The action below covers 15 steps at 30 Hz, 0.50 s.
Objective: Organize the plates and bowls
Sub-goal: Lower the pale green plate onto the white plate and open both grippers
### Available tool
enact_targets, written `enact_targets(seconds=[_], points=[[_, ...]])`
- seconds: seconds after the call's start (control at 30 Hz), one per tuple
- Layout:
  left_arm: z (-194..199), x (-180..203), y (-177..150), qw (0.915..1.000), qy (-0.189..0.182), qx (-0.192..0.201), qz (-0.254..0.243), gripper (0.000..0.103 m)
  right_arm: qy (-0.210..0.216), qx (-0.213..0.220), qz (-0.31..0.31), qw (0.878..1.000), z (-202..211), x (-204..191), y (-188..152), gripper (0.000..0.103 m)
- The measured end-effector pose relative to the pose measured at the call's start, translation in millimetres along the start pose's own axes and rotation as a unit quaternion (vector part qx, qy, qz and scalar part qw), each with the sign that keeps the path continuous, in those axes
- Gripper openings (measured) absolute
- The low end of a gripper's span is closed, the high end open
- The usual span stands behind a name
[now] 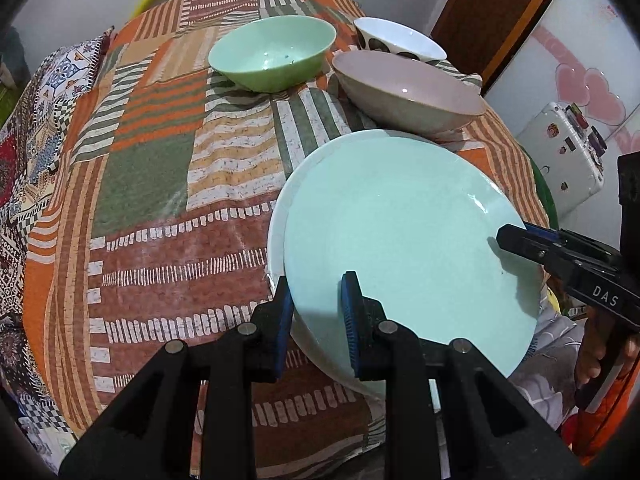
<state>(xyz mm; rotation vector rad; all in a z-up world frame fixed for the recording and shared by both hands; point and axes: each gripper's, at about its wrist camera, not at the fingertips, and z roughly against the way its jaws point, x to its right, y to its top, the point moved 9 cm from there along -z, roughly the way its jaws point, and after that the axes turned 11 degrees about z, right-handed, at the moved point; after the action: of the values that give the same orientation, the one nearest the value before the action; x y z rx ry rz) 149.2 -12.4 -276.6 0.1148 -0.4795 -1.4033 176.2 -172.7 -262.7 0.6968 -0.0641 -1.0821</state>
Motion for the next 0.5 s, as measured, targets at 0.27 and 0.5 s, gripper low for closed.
enact_targets(seconds=[0.27, 0.5], points=[[-2.2, 0.2, 3.7, 1.0000, 0.004, 0.001, -0.002, 0.023, 0.004, -0.001, -0.003, 1.000, -1.6, 0.0, 0.7, 0.026], [-2.2, -1.7, 4.4, 1.0000, -0.002, 0.005, 0.005, 0.023, 0.005, 0.001, -0.002, 1.000, -3.2, -2.2, 3.1, 0.028]])
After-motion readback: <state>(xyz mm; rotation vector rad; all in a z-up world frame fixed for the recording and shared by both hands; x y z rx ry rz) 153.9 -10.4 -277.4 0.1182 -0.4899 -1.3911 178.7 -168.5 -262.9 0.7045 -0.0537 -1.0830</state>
